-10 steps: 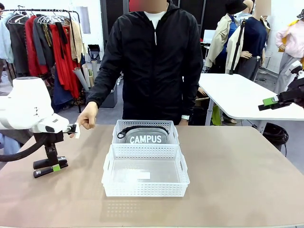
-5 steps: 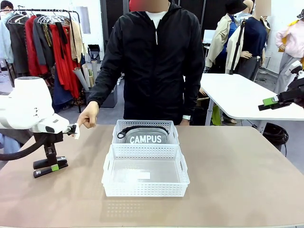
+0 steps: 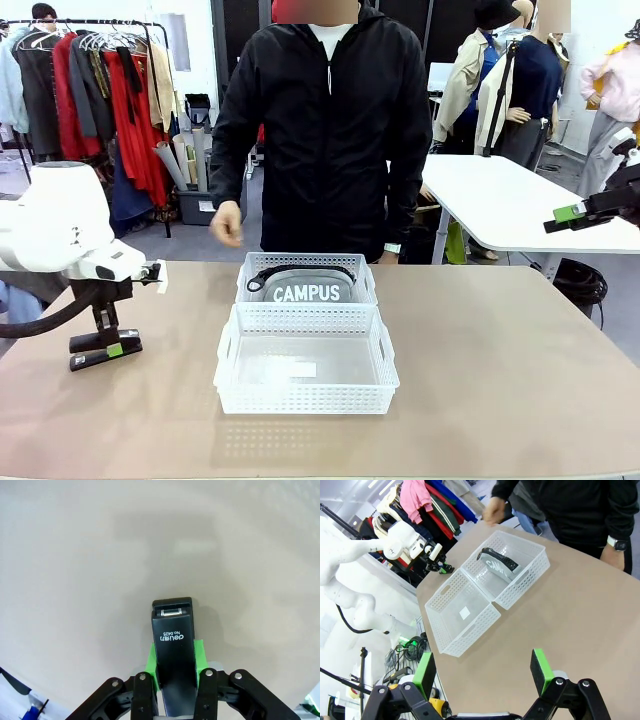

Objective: Distribute items into two baskets.
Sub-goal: Pick up the Stapler that the person points to.

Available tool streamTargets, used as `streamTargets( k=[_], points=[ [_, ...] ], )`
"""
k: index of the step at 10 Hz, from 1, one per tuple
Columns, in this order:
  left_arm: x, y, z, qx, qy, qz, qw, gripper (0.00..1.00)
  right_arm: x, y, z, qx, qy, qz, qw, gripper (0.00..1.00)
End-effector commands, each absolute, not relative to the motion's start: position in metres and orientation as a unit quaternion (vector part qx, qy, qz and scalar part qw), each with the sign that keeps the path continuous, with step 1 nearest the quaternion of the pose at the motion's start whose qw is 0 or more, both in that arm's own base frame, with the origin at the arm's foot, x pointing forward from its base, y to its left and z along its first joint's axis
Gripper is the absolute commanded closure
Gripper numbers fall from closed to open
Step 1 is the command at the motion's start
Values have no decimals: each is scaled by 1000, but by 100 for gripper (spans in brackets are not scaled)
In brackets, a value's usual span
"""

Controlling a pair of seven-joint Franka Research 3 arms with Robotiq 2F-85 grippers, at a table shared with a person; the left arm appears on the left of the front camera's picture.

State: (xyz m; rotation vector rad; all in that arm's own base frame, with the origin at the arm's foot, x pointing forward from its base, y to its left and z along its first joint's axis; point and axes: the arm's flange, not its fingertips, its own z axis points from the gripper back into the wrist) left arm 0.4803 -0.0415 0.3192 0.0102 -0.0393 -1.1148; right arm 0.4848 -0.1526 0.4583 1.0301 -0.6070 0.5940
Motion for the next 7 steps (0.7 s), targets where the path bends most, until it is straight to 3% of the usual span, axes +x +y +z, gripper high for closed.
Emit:
streamTargets(
  k=[1, 7],
  points=[
    [480, -42, 319, 4, -19, -529, 848, 94, 482, -150, 461, 475, -284, 273, 787, 0],
    [480, -42, 319, 5, -19, -529, 848, 94, 482, -150, 461, 475, -284, 273, 787, 0]
  ],
)
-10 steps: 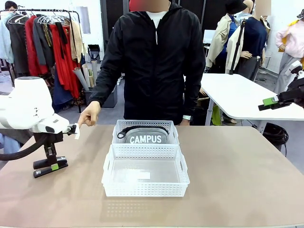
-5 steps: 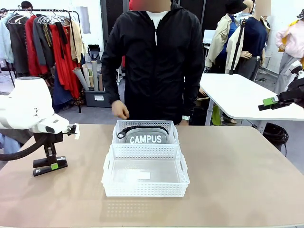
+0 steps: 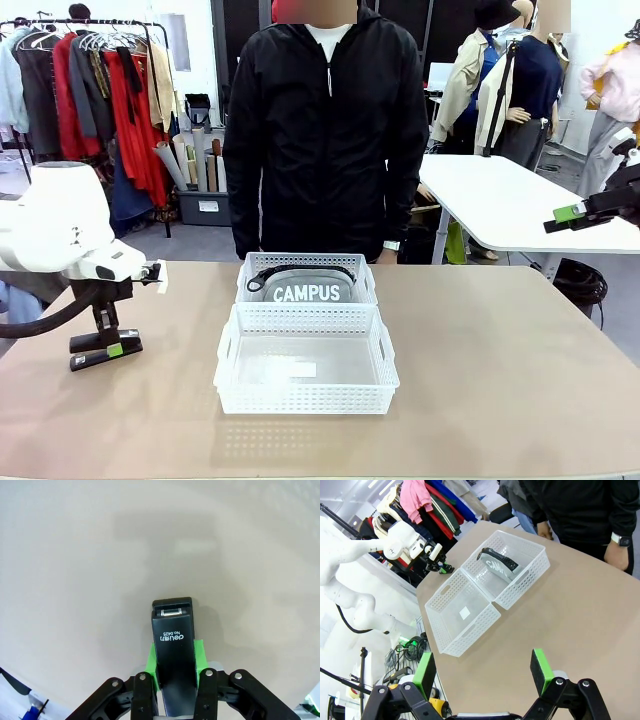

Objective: Distribute items into two baskets.
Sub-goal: Pick up the Stapler that the person points to.

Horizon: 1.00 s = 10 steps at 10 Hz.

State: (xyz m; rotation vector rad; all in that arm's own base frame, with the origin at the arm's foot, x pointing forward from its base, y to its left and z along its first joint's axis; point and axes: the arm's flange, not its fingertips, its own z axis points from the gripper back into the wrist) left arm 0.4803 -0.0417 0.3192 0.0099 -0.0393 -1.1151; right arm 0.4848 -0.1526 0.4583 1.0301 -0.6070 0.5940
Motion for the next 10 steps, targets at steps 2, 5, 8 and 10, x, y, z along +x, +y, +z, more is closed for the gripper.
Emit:
streamTargets(
  k=[2, 5, 8, 10],
  points=[
    [480, -34, 355, 25, -70, -544, 836, 94, 482, -150, 461, 475, -284, 273, 787, 0],
    [475, -18, 409, 39, -83, -555, 827, 94, 482, -150, 461, 475, -284, 273, 787, 0],
    [482, -15, 458, 26, -61, -608, 791, 94, 482, -150, 461, 475, -284, 273, 787, 0],
    [488, -13, 484, 36, -38, -627, 777, 94, 482, -150, 461, 475, -284, 273, 787, 0]
  ],
)
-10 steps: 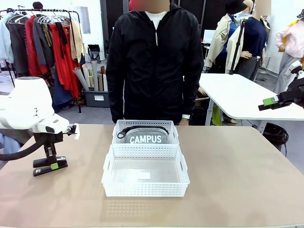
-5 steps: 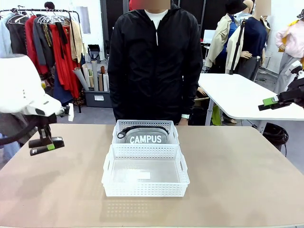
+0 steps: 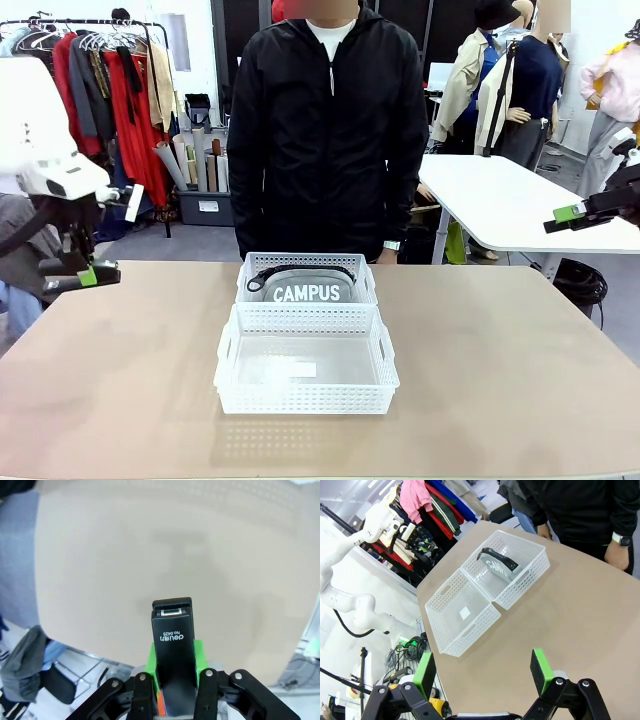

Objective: Distribute items into two baskets.
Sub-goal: Pick up the Stapler that the person points to, then place the picked Stapler into the Organizing basket as instructed by the person.

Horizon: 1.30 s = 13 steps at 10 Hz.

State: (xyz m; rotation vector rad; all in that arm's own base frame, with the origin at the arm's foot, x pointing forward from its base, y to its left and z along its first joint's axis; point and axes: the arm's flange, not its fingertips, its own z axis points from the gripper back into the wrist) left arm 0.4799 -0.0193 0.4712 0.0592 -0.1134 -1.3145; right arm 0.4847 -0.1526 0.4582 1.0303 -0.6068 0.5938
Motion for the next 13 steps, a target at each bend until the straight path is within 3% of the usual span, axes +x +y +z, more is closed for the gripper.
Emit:
streamTargets(
  k=[1, 5, 6, 13],
  points=[
    [488, -12, 497, 36, -35, -635, 771, 94, 482, -150, 461, 475, -284, 273, 787, 0],
    [477, -19, 522, 20, -45, -671, 740, 94, 482, -150, 461, 475, -284, 273, 787, 0],
    [482, -19, 517, 33, -42, -643, 764, 94, 482, -150, 461, 475, -284, 273, 787, 0],
    [482, -19, 517, 33, -42, -643, 764, 94, 482, -150, 461, 475, -284, 273, 787, 0]
  ],
)
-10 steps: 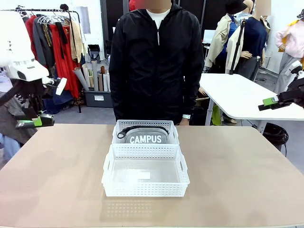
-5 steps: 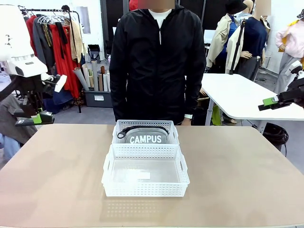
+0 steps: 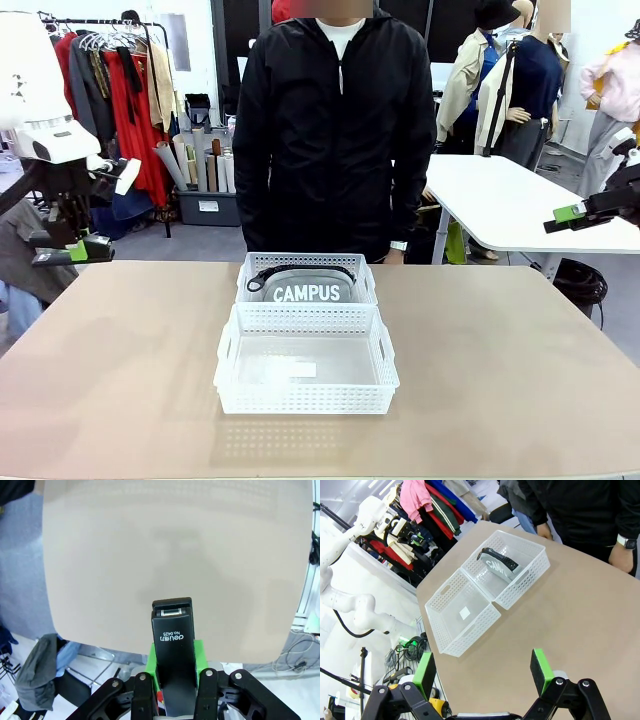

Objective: Distribute items into two baskets.
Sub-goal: Place the picked Stapler into the Organizing basket as instructed by the person.

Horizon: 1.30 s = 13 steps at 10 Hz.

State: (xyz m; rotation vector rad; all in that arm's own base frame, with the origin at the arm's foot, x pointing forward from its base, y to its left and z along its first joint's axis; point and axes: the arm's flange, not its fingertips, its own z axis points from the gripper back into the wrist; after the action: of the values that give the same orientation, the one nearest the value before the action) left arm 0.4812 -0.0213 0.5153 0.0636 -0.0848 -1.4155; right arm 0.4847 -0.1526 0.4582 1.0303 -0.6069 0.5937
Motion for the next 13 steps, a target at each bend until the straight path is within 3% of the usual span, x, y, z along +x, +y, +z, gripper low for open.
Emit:
streamTargets(
  k=[1, 13],
  points=[
    [482, -19, 517, 33, -42, -643, 764, 94, 482, -150, 461, 475, -284, 273, 787, 0],
    [481, -21, 515, 29, -39, -650, 759, 94, 482, -150, 461, 475, -284, 273, 787, 0]
  ],
)
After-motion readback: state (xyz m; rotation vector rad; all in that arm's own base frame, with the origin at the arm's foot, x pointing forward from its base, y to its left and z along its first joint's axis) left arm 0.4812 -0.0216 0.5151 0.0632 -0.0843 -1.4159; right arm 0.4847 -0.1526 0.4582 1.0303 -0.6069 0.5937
